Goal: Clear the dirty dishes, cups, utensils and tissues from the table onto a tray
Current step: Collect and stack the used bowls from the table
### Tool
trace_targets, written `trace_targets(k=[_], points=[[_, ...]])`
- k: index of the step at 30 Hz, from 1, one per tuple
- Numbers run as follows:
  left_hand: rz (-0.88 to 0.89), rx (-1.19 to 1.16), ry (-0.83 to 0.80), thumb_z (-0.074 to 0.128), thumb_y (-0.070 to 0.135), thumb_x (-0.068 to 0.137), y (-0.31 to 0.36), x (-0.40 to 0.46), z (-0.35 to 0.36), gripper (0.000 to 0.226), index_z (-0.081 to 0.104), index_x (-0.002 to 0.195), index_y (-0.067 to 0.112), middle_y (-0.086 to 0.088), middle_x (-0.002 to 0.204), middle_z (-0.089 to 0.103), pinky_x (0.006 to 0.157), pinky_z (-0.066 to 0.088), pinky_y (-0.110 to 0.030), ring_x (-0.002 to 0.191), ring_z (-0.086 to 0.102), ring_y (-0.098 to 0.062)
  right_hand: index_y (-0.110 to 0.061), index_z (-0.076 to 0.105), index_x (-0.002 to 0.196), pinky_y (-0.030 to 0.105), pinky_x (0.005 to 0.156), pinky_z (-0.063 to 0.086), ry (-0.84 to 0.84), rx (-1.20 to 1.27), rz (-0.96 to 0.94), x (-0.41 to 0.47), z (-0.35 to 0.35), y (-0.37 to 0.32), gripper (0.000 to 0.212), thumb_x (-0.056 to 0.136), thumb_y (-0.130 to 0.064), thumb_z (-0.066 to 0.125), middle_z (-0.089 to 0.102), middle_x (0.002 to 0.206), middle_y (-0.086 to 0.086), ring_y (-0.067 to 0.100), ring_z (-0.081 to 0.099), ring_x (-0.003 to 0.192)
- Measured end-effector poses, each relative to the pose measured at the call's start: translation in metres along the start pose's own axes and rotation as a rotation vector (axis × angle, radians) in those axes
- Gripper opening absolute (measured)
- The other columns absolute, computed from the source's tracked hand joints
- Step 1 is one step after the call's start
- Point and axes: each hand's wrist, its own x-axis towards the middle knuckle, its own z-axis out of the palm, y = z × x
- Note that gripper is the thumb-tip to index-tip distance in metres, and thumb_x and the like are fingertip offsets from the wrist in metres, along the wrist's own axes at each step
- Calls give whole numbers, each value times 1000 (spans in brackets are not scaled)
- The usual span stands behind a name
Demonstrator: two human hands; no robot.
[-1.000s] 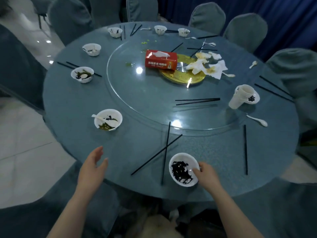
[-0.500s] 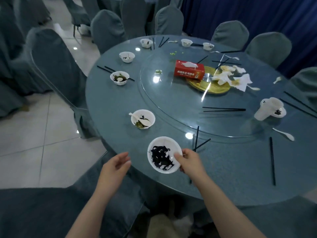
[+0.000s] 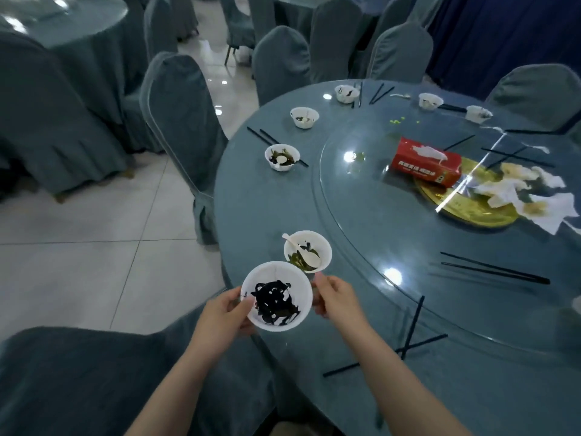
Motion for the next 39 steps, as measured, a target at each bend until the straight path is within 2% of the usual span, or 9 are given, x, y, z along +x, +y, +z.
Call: trace_targets(k=[7,10,16,20,25,28,32,35,39], points=[[-26,-61,167,57,15,94,6,21,-1,16,68,103,21,-6,88,75,68,59,-30,75,69,-17,-25,65,87,6,56,39,111,-415,-181,90,-20,-9,8,85,-17,64,64,81,-15,3,59,72],[-52,-75,230,60,19,93,5,26,-5,17,67,108,23,-4,91,75,78,59,-37,84,71,-22,-24,66,94,25,69,46,-28,-793,-236,128,-11,-11,12,86,-19,60,64,89,-7,18,60,85],[-100,-103,333,61,20,92,2,35,-9,16,66,106,25,-5,91,75,72,59,-33,84,71,-24,-22,62,88,23,45,30,-262,-1089,-203,161,13,-4,16,88,-13,49,56,74,-5,17,52,63],[-108,-119,344,59,17,93,4,43,0,13,66,100,25,-6,87,74,65,58,-27,75,68,-20,-22,65,89,25,57,38,-229,-914,-220,164,7,-2,12,86,-17,55,60,78,-6,18,56,75],[-121,-111,299,59,17,93,11,62,23,12,64,104,20,-13,89,72,65,58,-26,78,66,-24,-24,64,88,25,69,37,127,-531,-342,161,-40,-6,11,79,-26,70,57,84,-9,11,53,76],[-150,-91,253,60,17,93,17,77,42,14,63,106,16,-15,87,70,67,59,-27,76,64,-22,-26,58,82,25,64,35,152,-652,-255,161,-70,4,12,82,-32,68,58,81,-4,16,54,73],[-184,-67,196,60,17,93,22,98,67,13,64,103,12,-16,88,68,65,59,-25,75,63,-23,-22,49,68,25,54,28,16,-917,-111,153,-82,30,26,85,-35,64,51,72,-2,22,50,67],[-189,-67,205,61,18,92,21,110,80,9,63,100,15,-16,89,69,65,58,-25,76,64,-23,-20,60,85,28,67,39,-15,-868,-129,147,-84,42,14,86,-34,62,56,88,1,24,57,81],[-179,-53,218,61,19,92,18,122,87,11,62,102,16,-11,92,71,71,58,-27,80,67,-21,-17,59,111,32,77,45,74,-688,-173,143,-77,38,25,92,-32,54,64,97,3,25,60,91]])
